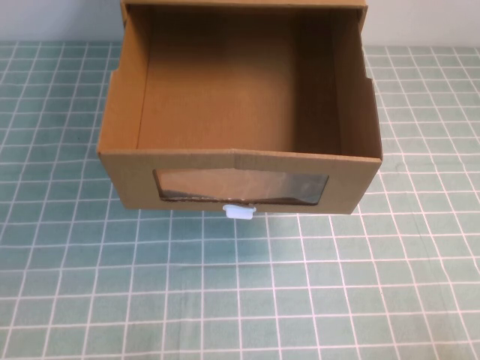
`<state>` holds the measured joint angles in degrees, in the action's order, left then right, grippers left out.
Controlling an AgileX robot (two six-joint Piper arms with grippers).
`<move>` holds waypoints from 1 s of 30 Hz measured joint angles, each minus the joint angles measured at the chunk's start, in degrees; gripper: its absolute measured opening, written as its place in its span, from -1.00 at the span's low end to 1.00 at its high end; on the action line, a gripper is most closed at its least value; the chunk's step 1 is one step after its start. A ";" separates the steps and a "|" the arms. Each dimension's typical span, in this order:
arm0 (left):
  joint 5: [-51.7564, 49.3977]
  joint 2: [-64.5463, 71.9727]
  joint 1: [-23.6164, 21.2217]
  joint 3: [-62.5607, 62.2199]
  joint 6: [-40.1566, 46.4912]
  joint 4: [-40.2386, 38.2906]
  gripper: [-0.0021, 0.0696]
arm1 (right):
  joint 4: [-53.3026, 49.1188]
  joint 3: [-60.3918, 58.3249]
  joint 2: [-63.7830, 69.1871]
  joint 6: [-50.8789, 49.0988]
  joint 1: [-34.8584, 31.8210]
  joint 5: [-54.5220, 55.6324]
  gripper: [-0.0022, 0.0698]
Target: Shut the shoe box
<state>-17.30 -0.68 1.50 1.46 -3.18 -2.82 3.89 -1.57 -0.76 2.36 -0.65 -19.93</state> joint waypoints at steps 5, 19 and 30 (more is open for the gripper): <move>6.25 0.00 0.00 0.00 -9.96 -5.54 -0.96 | 0.00 0.00 0.00 0.00 0.00 0.00 -0.97; -0.66 7.54 0.00 -12.80 -13.78 -6.39 -0.96 | 0.00 0.00 0.00 0.00 0.00 0.00 -0.97; -22.51 46.05 0.00 -54.82 14.67 -15.31 -0.96 | 0.00 0.00 0.00 0.00 0.00 0.00 -0.97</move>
<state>-39.81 45.37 1.50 -53.36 11.49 -18.13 3.89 -1.57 -0.76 2.36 -0.65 -19.93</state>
